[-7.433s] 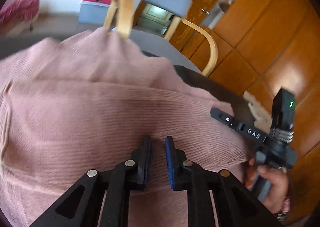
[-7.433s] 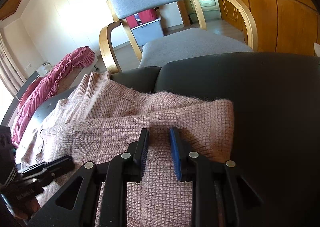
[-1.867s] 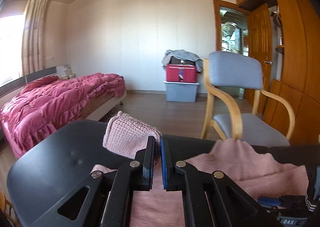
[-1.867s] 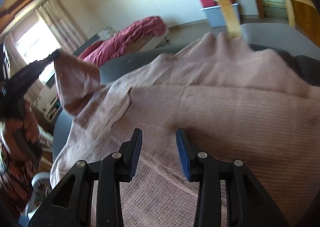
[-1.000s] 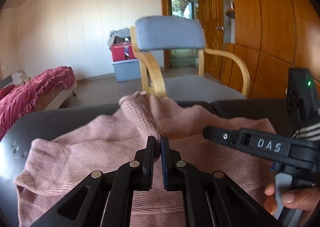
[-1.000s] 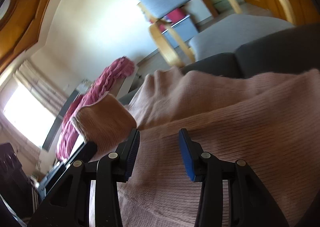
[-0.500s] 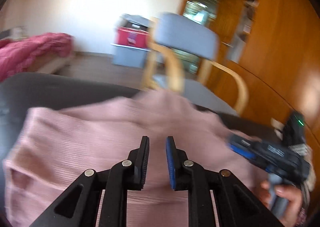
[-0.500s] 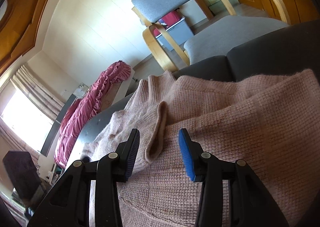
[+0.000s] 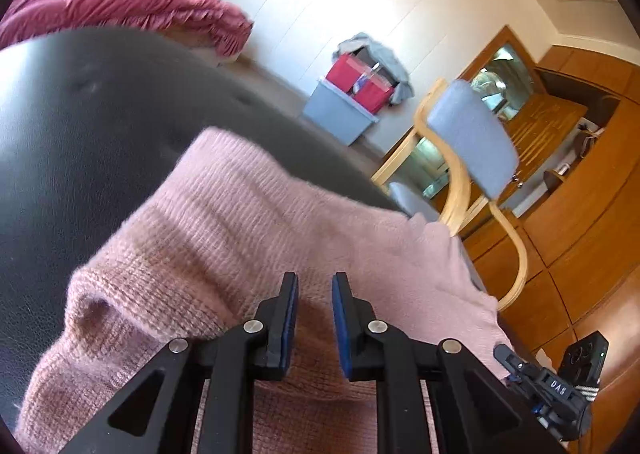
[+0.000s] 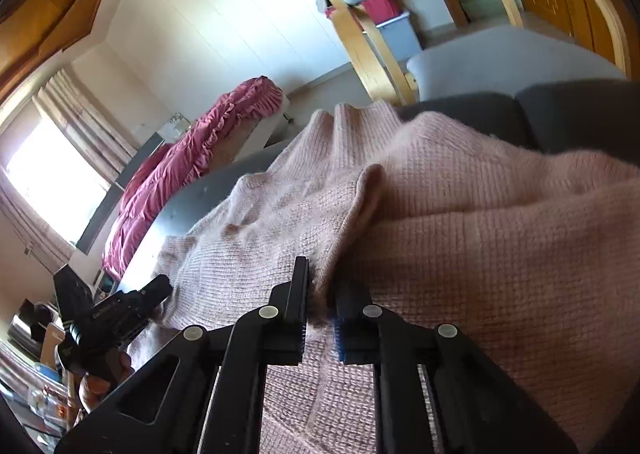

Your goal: Fold clothes

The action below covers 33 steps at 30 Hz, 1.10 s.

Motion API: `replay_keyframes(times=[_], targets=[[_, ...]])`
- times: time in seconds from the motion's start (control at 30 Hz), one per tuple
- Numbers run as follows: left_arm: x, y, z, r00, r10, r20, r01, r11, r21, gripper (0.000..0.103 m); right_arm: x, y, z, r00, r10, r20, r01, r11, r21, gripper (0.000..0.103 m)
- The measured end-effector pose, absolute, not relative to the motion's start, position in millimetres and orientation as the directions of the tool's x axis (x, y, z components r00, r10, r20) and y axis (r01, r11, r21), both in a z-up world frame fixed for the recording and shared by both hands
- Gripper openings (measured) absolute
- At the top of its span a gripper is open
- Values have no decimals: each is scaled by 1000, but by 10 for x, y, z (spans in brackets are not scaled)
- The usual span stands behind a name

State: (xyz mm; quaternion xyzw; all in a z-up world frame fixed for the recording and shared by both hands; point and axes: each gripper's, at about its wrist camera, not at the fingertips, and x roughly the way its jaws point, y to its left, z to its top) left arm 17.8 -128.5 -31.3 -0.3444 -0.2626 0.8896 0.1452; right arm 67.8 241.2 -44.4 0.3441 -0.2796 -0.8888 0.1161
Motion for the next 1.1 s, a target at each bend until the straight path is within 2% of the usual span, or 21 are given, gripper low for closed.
replay_keyframes(times=[0.1, 0.2, 0.37, 0.5, 0.57, 0.6, 0.63, 0.7, 0.73, 0.77, 0.8, 0.87, 1.0, 1.1], targets=[[345, -1405, -210, -798, 420, -432, -108, -805, -583, 18, 842, 2434, -271, -770, -398, -499, 46, -814, 579, 9], [436, -1566, -175, -842, 374, -389, -76, -796, -600, 20, 1038, 2373, -19, -805, -388, -448, 82, -821, 565, 9], [285, -1702, -357, -814, 372, -446, 12, -757, -654, 22, 1071, 2395, 29, -823, -276, -496, -9, -868, 497, 9], [241, -1735, -417, -804, 381, -456, 29, -742, -670, 22, 922, 2552, -289, -755, -326, -569, -85, -812, 578, 13], [238, -1691, -430, -795, 396, -460, 16, -744, -668, 22, 854, 2574, -419, -720, -385, -577, -93, -770, 631, 26], [223, -1658, -441, -785, 407, -467, 10, -746, -666, 22, 838, 2552, -431, -715, -407, -568, -74, -764, 641, 43], [176, -1614, -451, -769, 420, -482, 6, -749, -662, 22, 822, 2530, -444, -709, -429, -559, -56, -757, 651, 55], [134, -1523, -477, -735, 435, -520, 0, -767, -642, 22, 810, 2424, -399, -716, -420, -559, -12, -792, 610, 59], [133, -1505, -466, -735, 433, -521, -4, -772, -636, 22, 797, 2356, -385, -715, -408, -568, 13, -819, 573, 56], [145, -1512, -450, -742, 428, -516, -3, -772, -636, 22, 779, 2292, -383, -711, -402, -577, 39, -842, 538, 43], [158, -1520, -434, -749, 422, -510, -1, -771, -637, 22, 755, 2253, -392, -698, -411, -586, 56, -847, 528, 6], [182, -1541, -406, -763, 409, -500, 5, -770, -638, 22, 777, 2265, -370, -702, -437, -562, 68, -827, 558, 7], [216, -1701, -449, -793, 354, -495, 84, -742, -665, 22, 964, 2268, -108, -760, -377, -529, 75, -860, 505, 7], [191, -1744, -509, -788, 353, -505, 109, -727, -678, 22, 942, 2244, -107, -739, -345, -579, 29, -874, 485, 7]])
